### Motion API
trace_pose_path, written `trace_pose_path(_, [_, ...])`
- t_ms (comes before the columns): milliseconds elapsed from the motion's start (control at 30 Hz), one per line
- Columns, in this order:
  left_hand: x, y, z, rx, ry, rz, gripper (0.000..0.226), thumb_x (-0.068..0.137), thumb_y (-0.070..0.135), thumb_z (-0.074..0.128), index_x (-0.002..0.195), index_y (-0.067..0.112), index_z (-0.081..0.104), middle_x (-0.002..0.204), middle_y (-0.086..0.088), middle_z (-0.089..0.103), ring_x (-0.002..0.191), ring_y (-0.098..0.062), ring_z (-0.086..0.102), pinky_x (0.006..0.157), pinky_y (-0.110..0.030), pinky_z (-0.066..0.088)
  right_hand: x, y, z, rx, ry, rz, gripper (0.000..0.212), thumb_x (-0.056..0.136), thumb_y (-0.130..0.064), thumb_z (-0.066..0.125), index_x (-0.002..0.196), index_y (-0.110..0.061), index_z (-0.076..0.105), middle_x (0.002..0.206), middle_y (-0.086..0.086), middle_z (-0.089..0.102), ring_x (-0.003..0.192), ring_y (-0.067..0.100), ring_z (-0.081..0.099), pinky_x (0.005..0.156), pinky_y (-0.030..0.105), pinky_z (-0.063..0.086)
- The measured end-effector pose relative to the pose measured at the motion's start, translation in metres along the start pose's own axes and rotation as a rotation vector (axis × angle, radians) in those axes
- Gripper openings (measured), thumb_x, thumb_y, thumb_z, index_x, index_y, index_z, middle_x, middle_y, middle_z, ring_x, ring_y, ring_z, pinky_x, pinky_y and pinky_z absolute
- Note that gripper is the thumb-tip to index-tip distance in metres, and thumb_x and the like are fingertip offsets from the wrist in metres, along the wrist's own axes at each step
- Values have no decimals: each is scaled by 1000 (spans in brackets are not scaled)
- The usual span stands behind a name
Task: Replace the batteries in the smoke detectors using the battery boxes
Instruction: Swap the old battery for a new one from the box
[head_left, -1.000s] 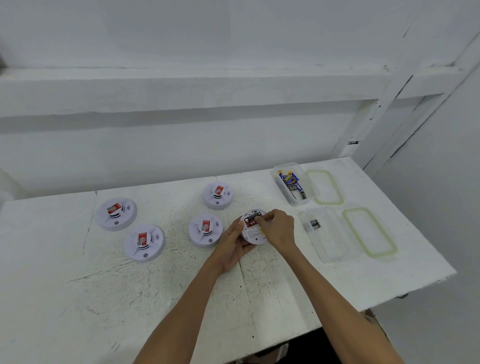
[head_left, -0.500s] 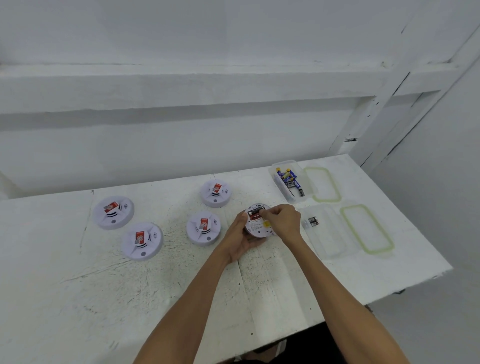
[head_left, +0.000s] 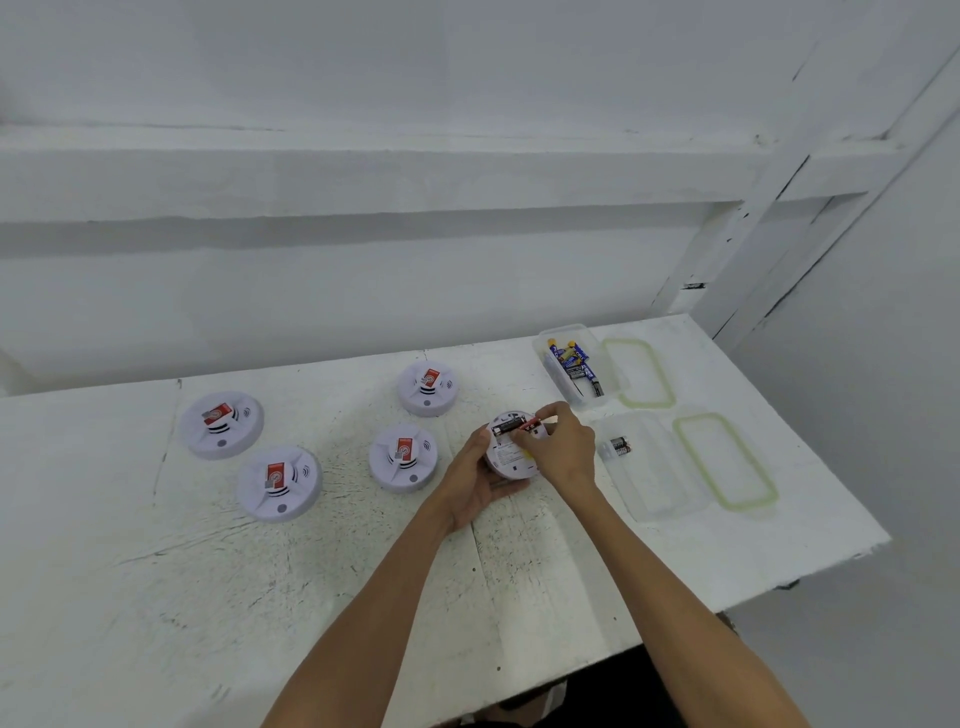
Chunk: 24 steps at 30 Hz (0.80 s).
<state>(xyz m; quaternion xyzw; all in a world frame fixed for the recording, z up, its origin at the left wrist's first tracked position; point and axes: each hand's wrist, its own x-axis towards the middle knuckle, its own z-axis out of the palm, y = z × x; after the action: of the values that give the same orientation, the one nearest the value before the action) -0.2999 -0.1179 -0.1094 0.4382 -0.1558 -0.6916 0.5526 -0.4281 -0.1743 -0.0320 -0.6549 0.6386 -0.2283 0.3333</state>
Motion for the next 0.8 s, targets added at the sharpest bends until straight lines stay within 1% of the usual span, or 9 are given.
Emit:
trace_pose_path(133, [-1,1,5,-47,24,-30,48,112,43,38,144,12,55,124,-16,73,105,-28,74,88,-43,62,1,2,0,10,-1,-6,38,80,-35,80,107,-21,58,100,8,68,95,18,51,66,29,42])
trace_pose_path(233, [0,-2,15,-43,8,11,41,108,19,52,149,19,48,133,-13,68,106,-27,74,85,-44,64,3,6,-1,20,0,1,32,85,-38,75,107,-22,58,102,9,67,104,20,46,70,29,36])
trace_pose_path(300, [-1,-8,17,14,13,87,56,104,1,57,150,27,39,144,-11,59,114,-27,71,90,-47,63,4,8,-1,3,-4,-5,27,90,-36,70,109,-20,59,103,10,69,102,19,46,71,25,34])
trace_pose_path(333, [-2,-11,16,42,3,122,59,103,-2,57,150,29,37,146,-10,57,118,-27,70,93,-48,62,5,10,-2,-2,-5,-12,24,92,-35,67,109,-19,60,104,10,70,99,19,48,68,19,35])
trace_pose_path(400, [-5,-14,13,72,-26,172,59,103,0,59,151,29,39,146,-7,59,125,-28,67,100,-52,58,7,14,-3,3,-2,-29,22,93,-34,66,107,-19,62,104,10,72,96,21,61,67,10,41])
trace_pose_path(500, [-7,-14,9,102,-26,195,62,104,4,60,156,30,38,149,-5,58,129,-30,65,102,-52,57,7,22,-6,29,-1,-52,21,92,-35,68,105,-18,66,104,6,74,100,22,68,82,31,55])
trace_pose_path(667, [-12,-18,11,179,-25,248,65,105,10,59,161,32,33,153,-3,55,131,-26,64,101,-49,58,3,29,-10,64,8,-73,18,91,-37,70,100,-22,67,99,-3,73,100,17,68,91,40,55])
trace_pose_path(733, [-13,-17,11,179,-23,252,65,106,9,58,161,32,33,154,-3,54,132,-27,63,102,-50,57,3,30,-10,74,18,-86,18,90,-36,72,99,-20,68,98,-5,72,97,14,68,89,37,56])
trace_pose_path(800, [-14,-16,12,175,-7,246,66,106,7,57,161,32,32,154,-2,54,131,-26,64,100,-49,58,1,27,-14,116,52,-111,20,90,-32,72,101,-16,69,97,-5,72,97,13,67,83,23,56])
